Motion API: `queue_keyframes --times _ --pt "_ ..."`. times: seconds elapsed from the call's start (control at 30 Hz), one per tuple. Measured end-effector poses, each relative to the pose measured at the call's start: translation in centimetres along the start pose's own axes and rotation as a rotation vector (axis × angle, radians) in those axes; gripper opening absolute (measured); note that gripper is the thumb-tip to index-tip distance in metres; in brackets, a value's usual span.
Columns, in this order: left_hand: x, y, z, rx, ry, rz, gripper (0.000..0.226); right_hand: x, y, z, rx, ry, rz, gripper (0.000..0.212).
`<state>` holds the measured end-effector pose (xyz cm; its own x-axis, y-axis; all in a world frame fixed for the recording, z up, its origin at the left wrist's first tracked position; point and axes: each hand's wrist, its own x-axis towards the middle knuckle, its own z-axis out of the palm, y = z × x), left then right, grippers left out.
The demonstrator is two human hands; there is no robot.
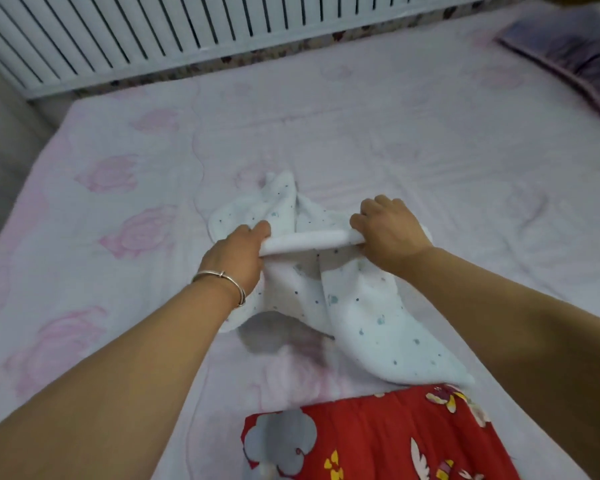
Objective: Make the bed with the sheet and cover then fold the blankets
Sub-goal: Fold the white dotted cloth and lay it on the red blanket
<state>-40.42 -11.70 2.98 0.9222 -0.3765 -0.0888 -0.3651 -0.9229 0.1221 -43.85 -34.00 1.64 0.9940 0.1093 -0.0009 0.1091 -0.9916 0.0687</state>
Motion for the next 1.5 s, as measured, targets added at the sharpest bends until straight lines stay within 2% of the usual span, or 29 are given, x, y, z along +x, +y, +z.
queue_keyframes --times 0.13,0.23,0.33,0.4,0.53,0.7,0.87,1.0,1.07,1.2,1.27,1.3,1.37,1.43,1.5 --pt "-0.8 0.8 -6.2 0.094 0.036 0.07 0.027 -1.5 1.2 -5.9 0.127 0.022 0.129 0.025" --pt "-1.3 2.1 -10.9 0.235 0.025 0.034 0.028 -2.7 2.4 -9.9 0.072 0.029 0.122 0.026" --pt "-2.4 3.5 -15.2 0.298 0.097 0.039 0.032 -4.1 3.8 -14.4 -0.041 0.01 0.133 0.023" --pt "-2.8 3.9 -17.2 0.294 0.151 0.043 0.033 -4.6 4.9 -16.5 -0.043 0.073 0.148 0.023" --pt "-4.0 4.4 -21.6 0.252 0.226 0.062 0.036 -5.8 5.6 -20.1 0.14 0.154 0.192 0.02" --pt "-4.9 5.4 -24.5 0.295 0.245 0.019 0.035 -6.9 5.6 -22.7 0.063 0.223 0.184 0.023" --pt "-5.0 5.4 -25.0 0.343 0.201 -0.031 0.028 -8.6 5.2 -23.4 0.024 0.077 0.151 0.036" --pt "-5.3 6.6 -23.8 0.097 0.088 0.017 0.027 -9.4 4.4 -22.3 0.166 -0.041 0.182 0.029" --pt "-5.3 7.7 -23.0 -0.026 0.023 0.014 0.037 -9.3 3.7 -21.5 0.251 -0.056 0.21 0.025" --pt "-5.6 10.3 -19.9 -0.11 -0.193 0.164 0.095 -8.8 1.0 -19.9 0.448 -0.132 0.211 0.027" --pt "-5.9 11.3 -17.9 -0.144 -0.257 0.231 0.106 -8.5 -0.5 -19.4 0.492 -0.15 0.161 0.027" --pt "-6.0 11.6 -17.0 -0.16 -0.245 0.253 0.097 -8.5 -1.0 -19.2 0.512 -0.148 0.135 0.025" --pt "-6.0 11.4 -15.5 -0.167 -0.195 0.256 0.058 -8.8 -1.4 -18.9 0.631 -0.18 0.101 0.014" --pt "-5.9 10.8 -14.9 -0.142 -0.148 0.236 0.025 -9.4 -1.0 -18.8 0.896 -0.256 0.126 0.018" --pt "-5.8 10.1 -14.7 -0.169 -0.093 0.223 0.028 -9.5 -0.2 -18.4 1.197 -0.279 0.29 0.028"
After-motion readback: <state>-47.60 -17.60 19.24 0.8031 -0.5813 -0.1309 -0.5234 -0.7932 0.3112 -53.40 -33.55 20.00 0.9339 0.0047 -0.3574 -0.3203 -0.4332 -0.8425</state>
